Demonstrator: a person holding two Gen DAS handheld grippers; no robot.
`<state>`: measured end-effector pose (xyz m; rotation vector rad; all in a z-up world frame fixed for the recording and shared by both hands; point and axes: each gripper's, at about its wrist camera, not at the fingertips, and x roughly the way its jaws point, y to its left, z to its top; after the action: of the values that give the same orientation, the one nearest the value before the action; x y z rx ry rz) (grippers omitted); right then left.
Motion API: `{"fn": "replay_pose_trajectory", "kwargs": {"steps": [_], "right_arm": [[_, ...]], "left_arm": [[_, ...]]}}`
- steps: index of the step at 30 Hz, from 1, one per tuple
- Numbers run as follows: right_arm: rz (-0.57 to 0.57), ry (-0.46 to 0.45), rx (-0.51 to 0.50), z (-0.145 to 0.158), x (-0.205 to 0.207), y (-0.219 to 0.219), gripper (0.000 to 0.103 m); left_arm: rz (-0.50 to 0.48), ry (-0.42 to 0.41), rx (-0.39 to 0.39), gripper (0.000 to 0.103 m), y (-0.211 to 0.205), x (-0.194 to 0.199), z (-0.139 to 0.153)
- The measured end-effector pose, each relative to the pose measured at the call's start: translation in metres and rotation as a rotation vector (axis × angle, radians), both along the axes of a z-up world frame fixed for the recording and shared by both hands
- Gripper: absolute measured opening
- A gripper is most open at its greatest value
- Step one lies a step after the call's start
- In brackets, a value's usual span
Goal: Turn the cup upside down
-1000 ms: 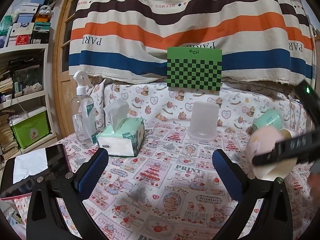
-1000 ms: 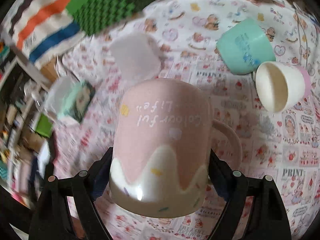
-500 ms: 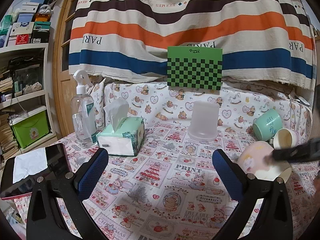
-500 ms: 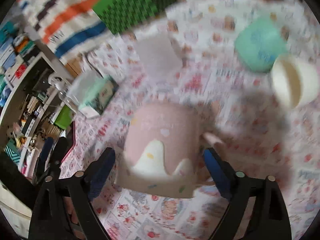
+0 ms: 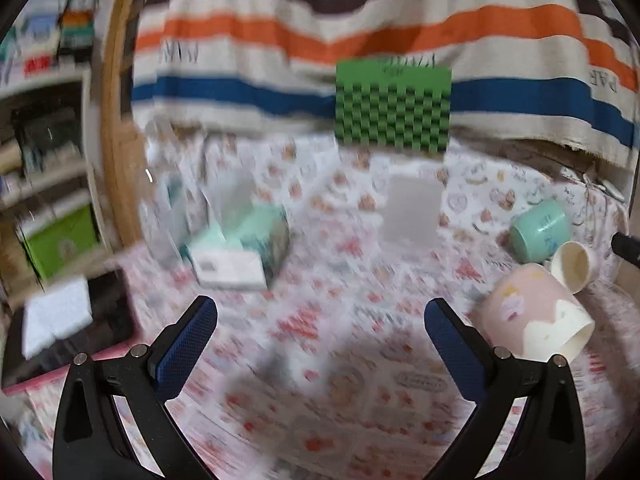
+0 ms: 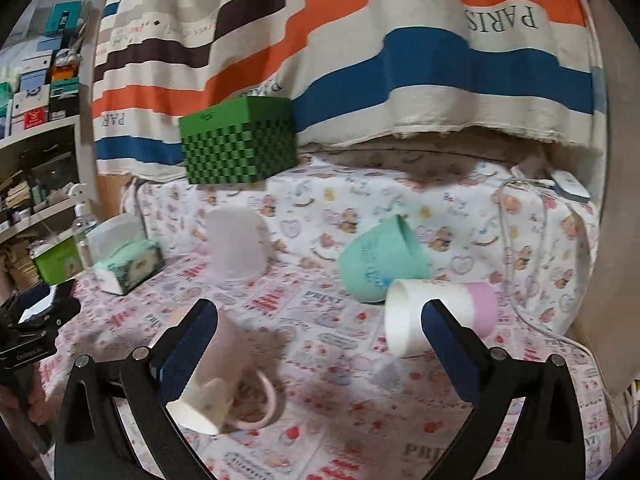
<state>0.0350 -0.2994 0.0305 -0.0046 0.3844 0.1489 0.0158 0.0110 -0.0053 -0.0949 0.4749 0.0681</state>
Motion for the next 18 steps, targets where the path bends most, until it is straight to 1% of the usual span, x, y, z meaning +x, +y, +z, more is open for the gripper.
{"fn": "replay_pose_trajectory", "kwargs": {"steps": [2, 3, 5, 7, 9, 12, 13, 15, 18], "right_arm": [[-0.012, -0.009, 0.025, -0.001, 0.001, -0.002, 0.103], [-0.017, -0.007, 0.027, -0.003, 0.001, -0.002, 0.103], [-0.021, -0.010, 0.022, -0.004, 0.002, -0.003, 0.103], [-0.032, -0.034, 0.020, -0.005, 0.000, -0.002, 0.103], [-0.054, -0.074, 0.021, -0.002, -0.005, -0.004, 0.103], [-0.084, -0.108, 0.012, 0.003, -0.010, -0.008, 0.103], [-0.091, -0.100, 0.008, 0.004, -0.010, -0.010, 0.103], [-0.094, -0.067, 0.018, 0.003, -0.007, -0.014, 0.103], [-0.122, -0.063, 0.031, 0.001, -0.005, -0.019, 0.103]], "left_arm": [[-0.053, 0.089, -0.105, 0.103, 0.001, 0.010, 0.003], [-0.082, 0.115, -0.155, 0.103, 0.001, 0.013, 0.007], [-0.125, 0.132, -0.206, 0.103, -0.006, 0.017, 0.017], [-0.148, 0.142, -0.217, 0.103, -0.017, 0.022, 0.030], [-0.178, 0.179, -0.240, 0.103, -0.030, 0.031, 0.039], [-0.249, 0.288, -0.312, 0.102, -0.053, 0.050, 0.045], [-0.268, 0.327, -0.324, 0.098, -0.062, 0.057, 0.045], [-0.274, 0.394, -0.345, 0.097, -0.077, 0.069, 0.042], [-0.252, 0.457, -0.351, 0.097, -0.095, 0.087, 0.035]]}}
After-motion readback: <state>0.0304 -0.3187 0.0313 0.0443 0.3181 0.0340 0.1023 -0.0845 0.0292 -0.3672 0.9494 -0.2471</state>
